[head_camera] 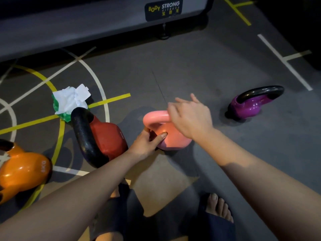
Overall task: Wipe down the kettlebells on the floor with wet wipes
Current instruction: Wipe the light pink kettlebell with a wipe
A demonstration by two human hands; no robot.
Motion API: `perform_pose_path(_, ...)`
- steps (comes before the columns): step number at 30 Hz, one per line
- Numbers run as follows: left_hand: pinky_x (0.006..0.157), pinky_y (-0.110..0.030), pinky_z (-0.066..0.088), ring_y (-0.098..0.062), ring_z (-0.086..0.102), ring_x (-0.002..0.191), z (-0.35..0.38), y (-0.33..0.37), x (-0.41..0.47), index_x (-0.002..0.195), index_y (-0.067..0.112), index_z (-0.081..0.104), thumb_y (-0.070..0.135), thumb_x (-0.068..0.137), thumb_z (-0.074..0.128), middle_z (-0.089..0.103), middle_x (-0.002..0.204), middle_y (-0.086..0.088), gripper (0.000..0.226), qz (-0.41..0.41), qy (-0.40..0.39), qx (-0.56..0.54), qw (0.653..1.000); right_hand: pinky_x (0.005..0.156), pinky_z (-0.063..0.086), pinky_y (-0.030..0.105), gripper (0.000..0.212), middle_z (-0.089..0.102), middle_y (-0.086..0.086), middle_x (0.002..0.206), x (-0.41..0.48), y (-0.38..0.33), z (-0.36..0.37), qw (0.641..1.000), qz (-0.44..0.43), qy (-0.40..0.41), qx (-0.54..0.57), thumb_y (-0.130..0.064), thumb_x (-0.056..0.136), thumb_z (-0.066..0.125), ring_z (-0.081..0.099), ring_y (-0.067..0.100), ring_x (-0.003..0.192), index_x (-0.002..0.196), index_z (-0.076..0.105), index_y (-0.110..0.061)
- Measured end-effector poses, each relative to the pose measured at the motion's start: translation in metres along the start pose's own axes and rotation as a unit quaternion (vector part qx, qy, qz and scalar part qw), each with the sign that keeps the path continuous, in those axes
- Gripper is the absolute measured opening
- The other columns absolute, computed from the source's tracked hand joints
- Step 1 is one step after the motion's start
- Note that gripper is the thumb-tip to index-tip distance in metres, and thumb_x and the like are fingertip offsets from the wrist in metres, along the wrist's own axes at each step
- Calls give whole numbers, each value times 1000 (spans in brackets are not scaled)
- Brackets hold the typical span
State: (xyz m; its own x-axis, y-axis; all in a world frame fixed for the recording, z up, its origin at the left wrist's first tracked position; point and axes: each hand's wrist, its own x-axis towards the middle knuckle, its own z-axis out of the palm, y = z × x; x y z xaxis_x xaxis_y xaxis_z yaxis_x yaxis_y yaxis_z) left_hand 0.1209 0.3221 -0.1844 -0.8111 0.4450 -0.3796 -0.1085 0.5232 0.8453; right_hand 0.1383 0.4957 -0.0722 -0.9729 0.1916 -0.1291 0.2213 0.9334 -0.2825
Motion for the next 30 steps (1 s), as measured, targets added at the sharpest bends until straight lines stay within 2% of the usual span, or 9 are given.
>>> perform_pose_path(3,101,-21,36,-9,51,127,-1,0,1,133,33,37,39,97,64,57,133,7,45,-4,-7,-15,1000,94,43,37,48,75,7,112,2,-17,5,996,-21,41,-82,-36,106,30,64,31,117,102,75,-22)
perform_pose_path(6,108,-28,37,-11,50,129,-2,-1,0,131,37,37,44,97,64,56,137,6,44,3,-4,-5,1000,101,50,38,48,75,-1,120,-5,12,18,989,-77,127,-27,-39,103,33,69,19,114,105,77,-22)
perform_pose_path(8,105,-25,35,-8,48,127,-3,0,0,128,39,37,43,98,62,54,136,7,40,2,-6,7,1000,91,54,42,56,76,1,116,-12,31,14,994,3,96,47,-44,98,25,69,28,110,105,76,-24)
perform_pose_path(10,100,-21,32,-6,47,124,-3,1,0,128,39,36,42,99,61,53,133,9,38,4,-10,13,1000,82,50,44,60,76,9,106,-12,38,10,993,69,76,63,-45,96,21,67,40,102,101,76,-24)
perform_pose_path(15,93,-17,35,-9,50,123,-3,4,1,142,23,39,35,99,62,54,129,8,50,4,-16,17,1000,62,39,38,36,75,8,96,-4,-21,8,993,-52,57,-92,-34,106,37,71,37,92,98,68,-18)
perform_pose_path(19,103,-24,37,-12,47,130,-4,1,4,152,17,34,33,98,65,50,135,8,64,2,-16,11,1000,58,35,36,41,74,4,86,4,-37,21,989,-76,68,-107,-39,105,36,71,33,79,89,68,-20)
perform_pose_path(23,103,-23,38,-8,48,128,-7,0,5,147,24,40,39,98,64,53,135,9,57,10,-20,21,1000,89,44,38,50,71,-2,118,-7,-12,17,984,-159,63,50,-46,102,34,64,23,110,139,55,-20)
perform_pose_path(26,108,-27,40,-9,53,126,-5,-1,4,130,32,44,35,98,66,59,131,7,39,15,-6,-2,1000,107,36,28,51,49,-9,150,-5,-5,-4,950,-139,27,278,-29,94,39,46,8,136,145,42,-18)
perform_pose_path(30,83,-4,39,-5,54,116,-4,2,1,124,33,44,30,98,66,60,122,10,34,10,-6,-20,1000,110,35,20,45,47,3,155,-21,23,1,970,-185,42,153,-22,95,47,43,14,144,137,52,-9)
